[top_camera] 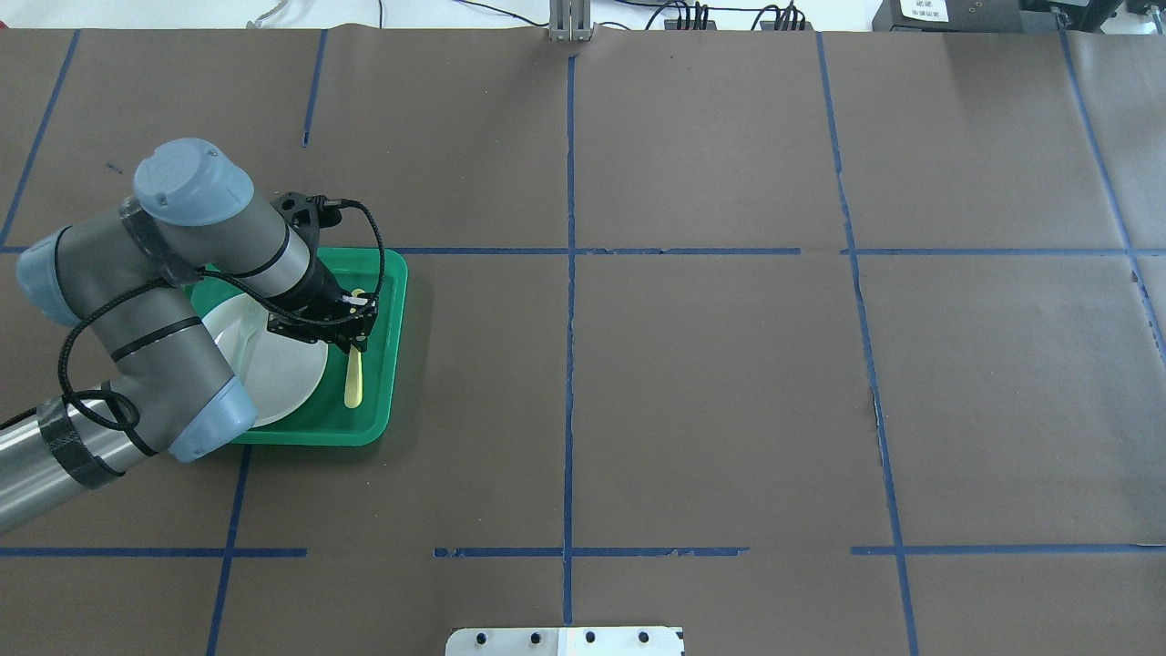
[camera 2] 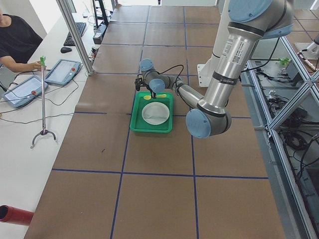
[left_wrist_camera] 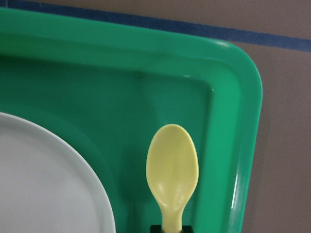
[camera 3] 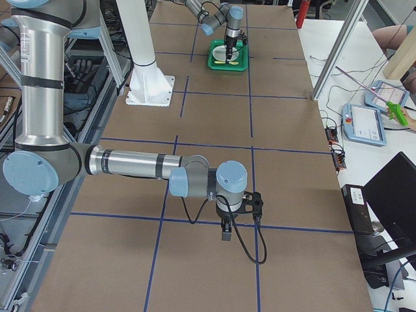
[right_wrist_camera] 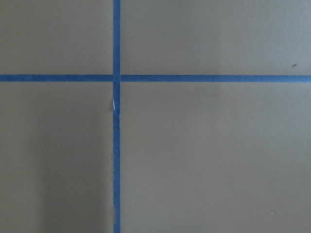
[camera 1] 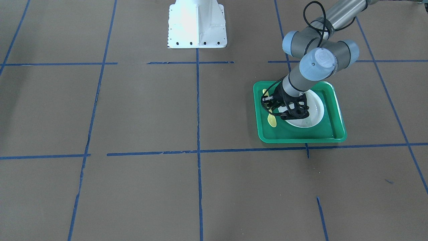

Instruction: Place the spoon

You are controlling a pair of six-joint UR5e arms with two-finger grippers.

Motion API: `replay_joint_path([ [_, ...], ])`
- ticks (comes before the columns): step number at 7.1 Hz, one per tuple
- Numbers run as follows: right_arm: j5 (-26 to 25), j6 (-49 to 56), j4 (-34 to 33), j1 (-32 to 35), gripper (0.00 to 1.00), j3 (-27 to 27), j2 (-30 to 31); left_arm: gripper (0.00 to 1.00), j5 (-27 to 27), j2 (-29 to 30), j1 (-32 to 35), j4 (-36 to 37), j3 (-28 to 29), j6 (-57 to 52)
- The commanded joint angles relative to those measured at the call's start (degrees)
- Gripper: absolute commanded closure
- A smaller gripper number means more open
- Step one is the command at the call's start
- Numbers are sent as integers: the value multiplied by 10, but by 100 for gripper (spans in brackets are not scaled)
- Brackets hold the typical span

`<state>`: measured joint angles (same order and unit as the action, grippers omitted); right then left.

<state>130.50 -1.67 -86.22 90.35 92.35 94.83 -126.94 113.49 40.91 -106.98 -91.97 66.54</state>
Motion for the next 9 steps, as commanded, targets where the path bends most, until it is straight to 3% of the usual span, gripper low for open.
replay_joint_path([
  [1, -1, 0, 0, 0, 0, -1, 0, 100, 0, 2, -5, -2, 12, -1],
  [2, -1, 0, 0, 0, 0, -1, 0, 89, 0, 2, -5, -2, 13, -2],
  [3, 0, 0, 0, 0, 0, 0, 0, 72, 0, 2, -5, -2, 12, -3],
  [5, 0, 0, 0, 0, 0, -1, 1, 26, 5, -1, 2, -2, 4, -42],
  [6, 0, 0, 0, 0, 0, -1, 0, 22, 25, -1, 19, -2, -9, -54],
  [7, 0, 0, 0, 0, 0, 0, 0, 22, 16, -5, 81, 10, -37, -88],
  [9, -1, 0, 0, 0, 0, 0, 0, 22, -5, -10, 189, 88, -58, -221],
])
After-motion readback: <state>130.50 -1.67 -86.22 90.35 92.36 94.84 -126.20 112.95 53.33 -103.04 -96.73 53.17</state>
